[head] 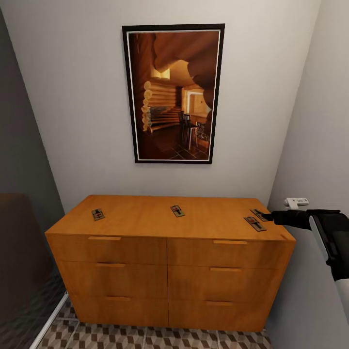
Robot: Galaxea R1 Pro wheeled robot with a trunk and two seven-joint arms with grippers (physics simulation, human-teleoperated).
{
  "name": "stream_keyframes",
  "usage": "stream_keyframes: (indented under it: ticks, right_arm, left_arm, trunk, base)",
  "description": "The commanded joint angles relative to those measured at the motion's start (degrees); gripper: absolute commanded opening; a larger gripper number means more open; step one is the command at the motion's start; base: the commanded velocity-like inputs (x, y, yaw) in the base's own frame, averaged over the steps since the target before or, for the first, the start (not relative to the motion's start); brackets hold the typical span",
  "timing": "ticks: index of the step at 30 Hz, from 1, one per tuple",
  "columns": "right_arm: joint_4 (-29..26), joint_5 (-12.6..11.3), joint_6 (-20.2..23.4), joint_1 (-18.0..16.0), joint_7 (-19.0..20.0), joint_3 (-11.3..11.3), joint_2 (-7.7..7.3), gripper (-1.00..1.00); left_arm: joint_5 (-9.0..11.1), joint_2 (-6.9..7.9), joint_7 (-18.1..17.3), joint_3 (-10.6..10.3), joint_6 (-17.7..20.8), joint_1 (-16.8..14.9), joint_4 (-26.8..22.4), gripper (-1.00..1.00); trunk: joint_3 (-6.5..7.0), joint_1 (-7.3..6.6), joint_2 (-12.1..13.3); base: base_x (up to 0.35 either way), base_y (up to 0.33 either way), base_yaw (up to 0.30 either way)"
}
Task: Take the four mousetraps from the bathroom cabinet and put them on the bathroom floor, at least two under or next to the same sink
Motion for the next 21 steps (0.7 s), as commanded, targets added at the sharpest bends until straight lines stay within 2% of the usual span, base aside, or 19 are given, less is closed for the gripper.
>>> stream_keyframes:
  ticks: [1,21]
  right_arm:
    - [0.0,0.3,0.2,0.0,0.3,-0.1,0.01,1.00]
    - [0.7,0.3,0.2,0.0,0.3,0.0,0.26,1.00]
  left_arm:
    - [0.0,0.01,0.0,0.0,-0.3,0.0,0.1,1.00]
    - [0.0,0.01,0.0,0.0,-0.3,0.0,0.1,1.00]
  trunk:
    - [-0.05,0.00,0.0]
    - [-1.31,0.00,0.0]
  base:
    - [0.000,0.000,0.000]
    - [0.000,0.000,0.000]
